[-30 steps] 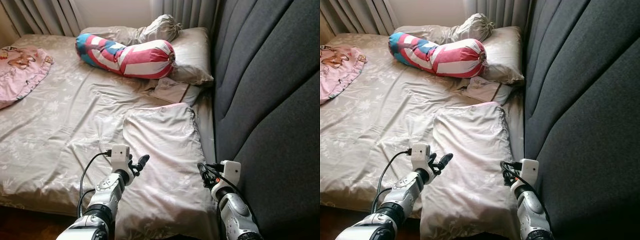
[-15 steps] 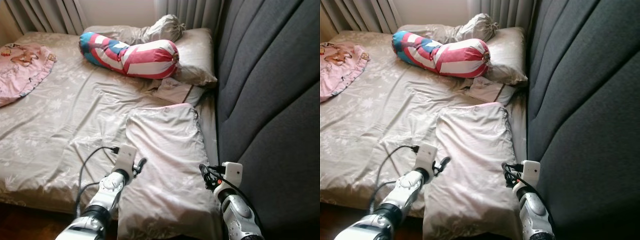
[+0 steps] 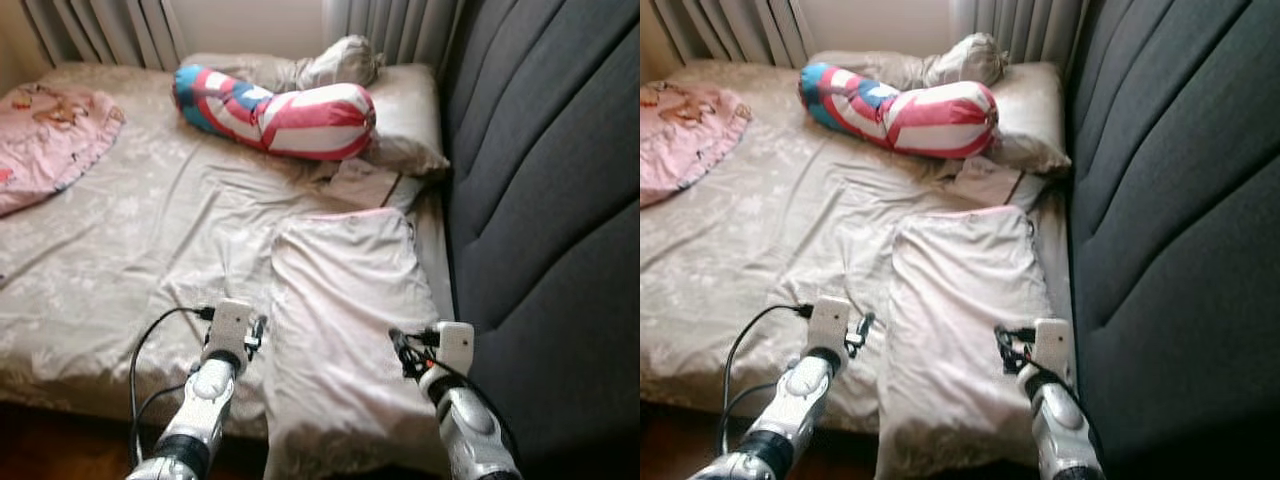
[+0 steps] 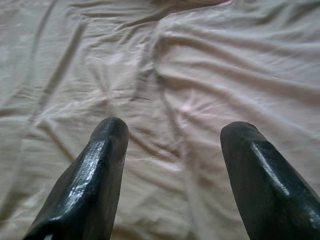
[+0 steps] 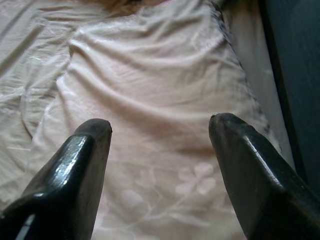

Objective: Clean up the room

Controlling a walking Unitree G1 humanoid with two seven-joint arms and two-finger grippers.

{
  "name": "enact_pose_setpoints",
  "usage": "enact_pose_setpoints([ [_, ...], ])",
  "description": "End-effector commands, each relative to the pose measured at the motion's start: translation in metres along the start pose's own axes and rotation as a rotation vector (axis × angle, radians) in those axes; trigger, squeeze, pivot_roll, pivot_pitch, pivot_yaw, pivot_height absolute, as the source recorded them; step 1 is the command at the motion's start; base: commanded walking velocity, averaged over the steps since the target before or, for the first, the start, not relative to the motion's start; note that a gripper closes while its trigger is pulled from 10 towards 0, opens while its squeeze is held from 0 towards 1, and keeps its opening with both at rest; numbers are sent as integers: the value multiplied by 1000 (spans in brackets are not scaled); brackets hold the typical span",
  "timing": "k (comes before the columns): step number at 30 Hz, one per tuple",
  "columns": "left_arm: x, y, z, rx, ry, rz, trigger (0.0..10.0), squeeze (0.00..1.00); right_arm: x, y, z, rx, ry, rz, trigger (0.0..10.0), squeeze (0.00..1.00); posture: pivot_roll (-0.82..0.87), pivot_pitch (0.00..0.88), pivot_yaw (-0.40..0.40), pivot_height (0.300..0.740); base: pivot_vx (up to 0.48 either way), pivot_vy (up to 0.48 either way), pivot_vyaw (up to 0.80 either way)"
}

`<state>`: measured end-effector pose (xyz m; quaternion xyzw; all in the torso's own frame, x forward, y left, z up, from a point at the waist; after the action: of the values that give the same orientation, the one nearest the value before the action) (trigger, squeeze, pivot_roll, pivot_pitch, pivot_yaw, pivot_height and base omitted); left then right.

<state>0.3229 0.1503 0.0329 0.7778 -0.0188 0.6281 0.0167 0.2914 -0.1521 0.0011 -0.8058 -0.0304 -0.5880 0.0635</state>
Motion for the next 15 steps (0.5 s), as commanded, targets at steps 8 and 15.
enact_pose_setpoints([
  [8,-1,-2,-1,12,1,-35,10000,0,-5,0,-2,-5,-19,0,10000,0,-101,83,-21,740,0,480,0],
  [15,0,-3,0,8,-1,-56,10000,0,-7,-1,-2,-12,-27,4,10000,0,-99,87,-20,740,0,480,0],
])
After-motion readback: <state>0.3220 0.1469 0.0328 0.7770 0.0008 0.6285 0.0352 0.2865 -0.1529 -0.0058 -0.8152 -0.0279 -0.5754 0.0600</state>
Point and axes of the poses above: a point about 5 cm out from each wrist's last joint towards the gripper, its own z axis pointing out of the wrist towards the gripper, its own x axis along the axis of the wrist's last joint, y = z × x, the point moved 1 cm from there along z, pointing out of the wrist towards the gripper, and after that the axes turned 9 degrees about -z, right-handed, at the moved point
